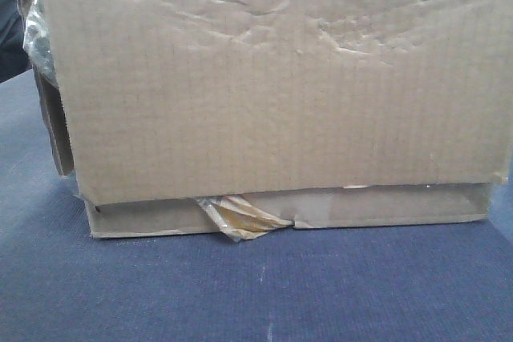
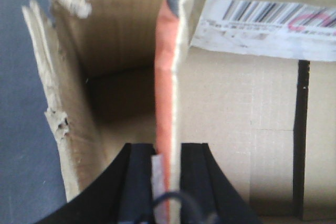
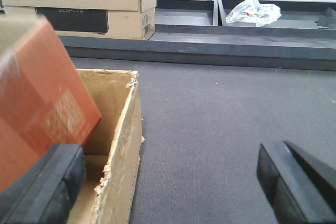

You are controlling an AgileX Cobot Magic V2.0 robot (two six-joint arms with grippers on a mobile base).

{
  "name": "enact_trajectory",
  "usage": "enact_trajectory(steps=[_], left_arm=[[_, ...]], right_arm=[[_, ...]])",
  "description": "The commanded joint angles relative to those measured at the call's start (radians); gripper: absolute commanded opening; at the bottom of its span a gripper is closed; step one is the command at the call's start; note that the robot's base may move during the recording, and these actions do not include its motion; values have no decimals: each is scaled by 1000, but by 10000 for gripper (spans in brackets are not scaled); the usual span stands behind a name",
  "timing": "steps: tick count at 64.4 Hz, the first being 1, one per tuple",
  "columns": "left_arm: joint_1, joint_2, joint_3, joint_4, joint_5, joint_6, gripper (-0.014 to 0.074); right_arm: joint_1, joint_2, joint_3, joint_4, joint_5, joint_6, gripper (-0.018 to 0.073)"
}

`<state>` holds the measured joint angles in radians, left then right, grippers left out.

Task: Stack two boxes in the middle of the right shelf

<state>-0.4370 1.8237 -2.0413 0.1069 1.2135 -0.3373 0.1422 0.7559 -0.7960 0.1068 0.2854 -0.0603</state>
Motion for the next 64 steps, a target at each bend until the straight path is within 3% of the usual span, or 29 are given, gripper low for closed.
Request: enact_trajectory(steps=[1, 13, 19, 28, 36, 48, 64], left_arm=[[-4, -4, -5, -4, -8, -15, -111], [-4, -4, -5, -16, 8, -15, -104], [-4, -4, -5, -22, 8, -15, -32], [-4, -4, -8, -59, 8, -5, 266], [-5, -13, -8, -65, 8, -5, 633], [-5, -61, -38, -48, 8, 4, 499], [-3, -170, -32, 45, 8, 51, 498]], right_arm=[[1, 1, -8, -6, -9, -1, 569], [1, 1, -8, -6, -9, -1, 569], [1, 1, -8, -6, -9, -1, 569], [1, 1, -8, -6, -9, -1, 569], [1, 1, -8, -6, -9, -1, 569], [1, 1, -23, -6, 20, -1, 569], [56, 90, -197, -6, 186, -1, 569]])
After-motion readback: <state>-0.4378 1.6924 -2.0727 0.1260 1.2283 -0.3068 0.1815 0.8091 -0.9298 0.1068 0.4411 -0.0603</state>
